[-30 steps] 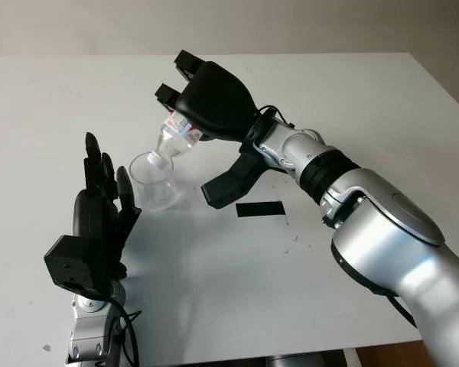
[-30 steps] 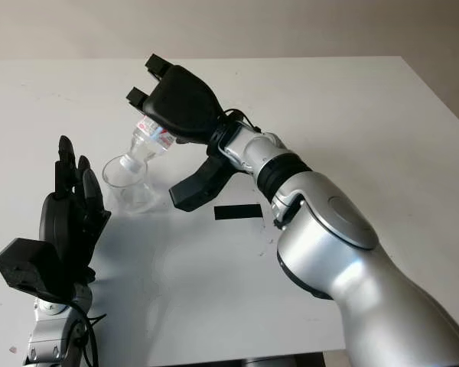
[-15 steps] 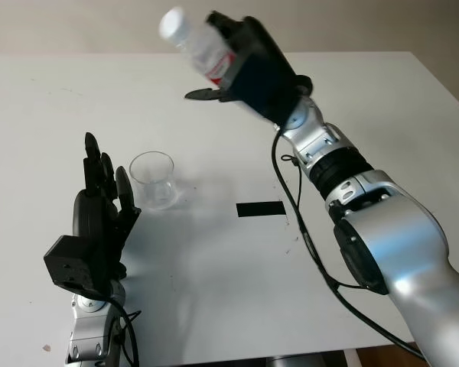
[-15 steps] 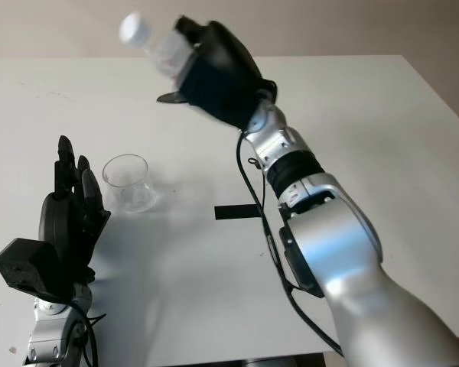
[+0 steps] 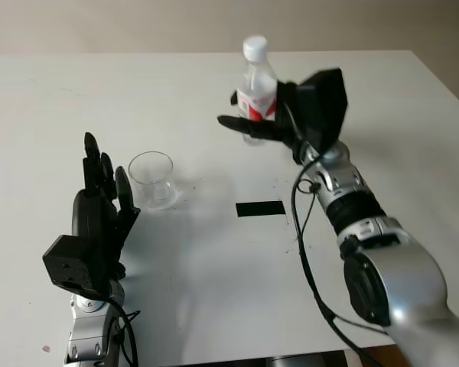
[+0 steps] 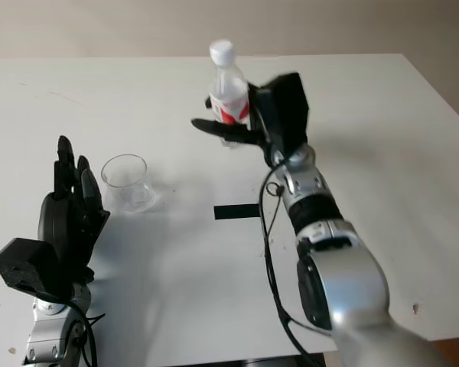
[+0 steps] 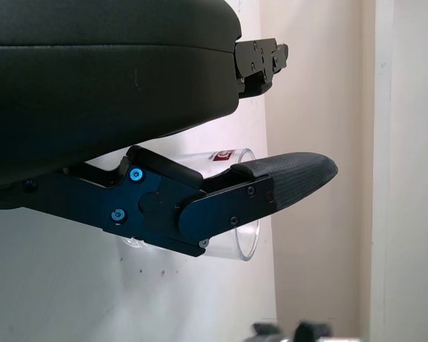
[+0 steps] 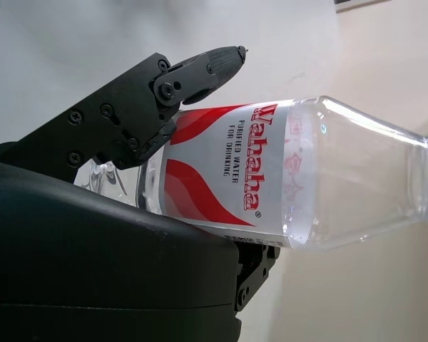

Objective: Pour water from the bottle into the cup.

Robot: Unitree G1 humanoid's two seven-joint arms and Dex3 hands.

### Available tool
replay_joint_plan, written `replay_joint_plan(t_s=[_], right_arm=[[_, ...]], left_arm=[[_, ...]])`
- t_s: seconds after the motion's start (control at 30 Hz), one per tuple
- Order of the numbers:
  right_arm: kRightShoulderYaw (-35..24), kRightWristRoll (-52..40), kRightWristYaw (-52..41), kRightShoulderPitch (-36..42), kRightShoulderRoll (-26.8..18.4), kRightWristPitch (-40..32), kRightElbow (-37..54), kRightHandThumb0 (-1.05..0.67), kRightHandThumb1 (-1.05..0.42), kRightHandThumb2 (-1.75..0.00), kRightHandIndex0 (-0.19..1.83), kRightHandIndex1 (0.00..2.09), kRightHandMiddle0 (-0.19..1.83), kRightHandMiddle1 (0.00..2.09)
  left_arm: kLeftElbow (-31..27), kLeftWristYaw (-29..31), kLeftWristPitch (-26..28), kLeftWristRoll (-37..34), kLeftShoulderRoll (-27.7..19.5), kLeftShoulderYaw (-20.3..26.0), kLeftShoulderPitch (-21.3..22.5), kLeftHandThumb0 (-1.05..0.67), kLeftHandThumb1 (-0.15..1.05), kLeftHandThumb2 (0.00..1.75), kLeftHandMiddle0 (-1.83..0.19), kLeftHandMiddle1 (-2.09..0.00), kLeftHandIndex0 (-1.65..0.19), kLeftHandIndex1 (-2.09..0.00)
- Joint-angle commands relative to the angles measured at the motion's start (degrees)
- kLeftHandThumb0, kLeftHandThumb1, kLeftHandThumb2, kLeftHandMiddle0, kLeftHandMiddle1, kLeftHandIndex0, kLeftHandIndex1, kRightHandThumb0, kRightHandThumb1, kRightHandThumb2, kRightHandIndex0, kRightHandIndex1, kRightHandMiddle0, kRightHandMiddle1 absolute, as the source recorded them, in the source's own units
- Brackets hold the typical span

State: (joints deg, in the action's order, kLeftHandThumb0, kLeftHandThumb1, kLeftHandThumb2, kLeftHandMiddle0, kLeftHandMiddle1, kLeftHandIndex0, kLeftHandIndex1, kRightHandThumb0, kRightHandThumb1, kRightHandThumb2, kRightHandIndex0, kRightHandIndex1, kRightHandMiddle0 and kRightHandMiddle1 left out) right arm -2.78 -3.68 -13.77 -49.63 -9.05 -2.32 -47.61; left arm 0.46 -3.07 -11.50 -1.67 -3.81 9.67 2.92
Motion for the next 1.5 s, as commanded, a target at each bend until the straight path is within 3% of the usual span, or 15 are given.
replay_joint_plan(t_s=[0.0, 0.27, 0.53, 0.87, 1.13, 1.27, 1.47], right_arm=[[0.42, -0.04, 0.17, 3.16, 0.64, -1.33, 5.42, -0.17, -1.05, -0.23, 1.13, 2.09, 0.47, 2.09], [3.28, 1.64, -0.26, 13.57, 1.20, -1.24, 17.95, -0.19, -1.05, -0.27, 1.13, 2.09, 0.45, 2.09], [5.68, 4.59, 0.73, 18.31, 1.65, 4.93, 21.09, -0.20, -1.05, -0.28, 1.22, 2.09, 0.57, 2.09], [4.31, 0.24, -0.13, 19.78, 2.14, -10.57, 31.27, -0.17, -1.05, -0.31, 1.30, 2.09, 0.57, 2.09], [1.83, -1.99, 2.37, 18.47, 3.96, -15.40, 27.51, -0.17, -1.05, -0.30, 1.30, 2.09, 0.49, 2.09], [0.61, -3.48, 2.94, 18.38, 4.62, -17.40, 27.10, -0.18, -1.05, -0.30, 1.45, 2.09, 0.65, 2.09], [0.48, -3.21, 4.30, 19.34, 4.81, -18.96, 27.34, -0.18, -1.05, -0.30, 1.50, 2.09, 0.76, 2.09]], left_arm=[[-0.65, 0.25, 0.20, -0.23, -0.44, 0.26, -0.21, -0.69, 1.05, 0.71, 0.11, -0.05, 0.14, 0.00], [-0.53, 0.53, 0.01, -0.69, -0.76, 0.51, -0.11, -0.69, 1.05, 0.71, 0.10, -0.06, 0.14, 0.00], [-1.04, 0.98, 0.34, -0.83, -0.96, 0.73, -0.58, -0.68, 1.05, 0.72, 0.11, -0.05, 0.15, 0.00], [-0.20, 1.30, -0.53, -1.05, -1.46, 0.92, -0.62, -0.69, 1.05, 0.70, 0.10, -0.05, 0.14, 0.00], [-1.42, 1.31, 0.48, -1.43, -1.66, 1.16, -1.31, -0.69, 1.05, 0.70, 0.09, -0.06, 0.13, 0.00], [-1.67, 1.78, 0.72, -1.76, -2.07, 1.30, -1.42, -0.69, 1.05, 0.69, 0.09, -0.06, 0.13, 0.00], [-1.33, 2.27, 0.48, -2.06, -2.06, 1.40, -1.23, -0.69, 1.05, 0.68, 0.10, -0.06, 0.14, 0.00]])
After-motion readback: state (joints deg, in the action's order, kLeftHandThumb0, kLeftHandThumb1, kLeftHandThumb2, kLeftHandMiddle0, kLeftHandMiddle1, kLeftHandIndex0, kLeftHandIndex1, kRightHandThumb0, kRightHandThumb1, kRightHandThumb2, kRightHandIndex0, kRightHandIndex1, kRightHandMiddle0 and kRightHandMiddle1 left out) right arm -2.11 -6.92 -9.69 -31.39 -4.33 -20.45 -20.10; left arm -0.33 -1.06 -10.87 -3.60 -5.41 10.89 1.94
